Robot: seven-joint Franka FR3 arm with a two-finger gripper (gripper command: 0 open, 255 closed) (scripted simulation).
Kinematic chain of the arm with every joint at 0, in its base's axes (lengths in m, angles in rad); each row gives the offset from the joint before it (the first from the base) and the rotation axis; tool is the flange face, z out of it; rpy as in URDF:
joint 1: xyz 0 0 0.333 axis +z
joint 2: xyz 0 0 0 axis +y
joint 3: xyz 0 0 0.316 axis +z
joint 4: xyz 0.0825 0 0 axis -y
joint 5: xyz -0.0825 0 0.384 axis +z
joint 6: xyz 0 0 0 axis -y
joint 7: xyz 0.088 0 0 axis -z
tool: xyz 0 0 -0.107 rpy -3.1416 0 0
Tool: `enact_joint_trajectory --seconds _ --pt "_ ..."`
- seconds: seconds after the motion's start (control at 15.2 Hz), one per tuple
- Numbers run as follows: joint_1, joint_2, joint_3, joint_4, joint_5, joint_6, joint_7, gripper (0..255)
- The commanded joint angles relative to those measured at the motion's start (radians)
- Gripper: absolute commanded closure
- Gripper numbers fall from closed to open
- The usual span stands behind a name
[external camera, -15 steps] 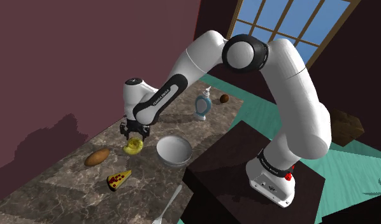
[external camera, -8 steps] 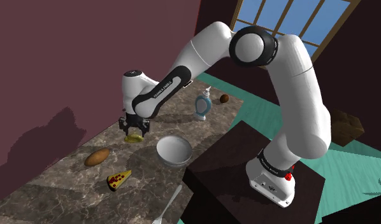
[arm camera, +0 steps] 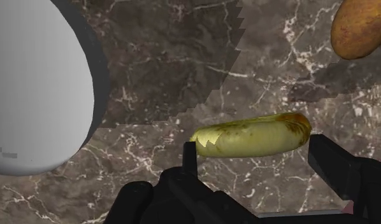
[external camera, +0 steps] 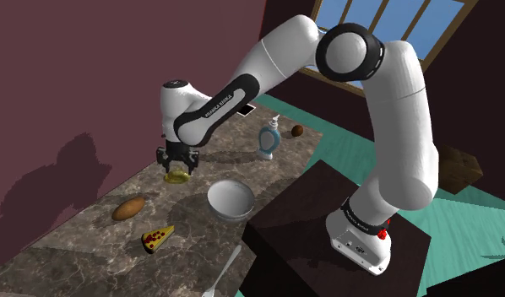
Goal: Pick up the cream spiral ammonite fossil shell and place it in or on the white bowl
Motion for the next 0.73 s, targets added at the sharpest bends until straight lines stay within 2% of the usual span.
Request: enact_joint_trajectory --seconds 0.0,0.59,0.66 --pt "-0.006 -0.02 0.007 -0.003 0.007 -0.017 -0.003 255" --pt "-0.029 -0.105 0.038 -0.014 0.04 -0.09 -0.016 255" --pt "-0.046 -0.139 0.045 -0.071 0.047 -0.066 -0.022 255"
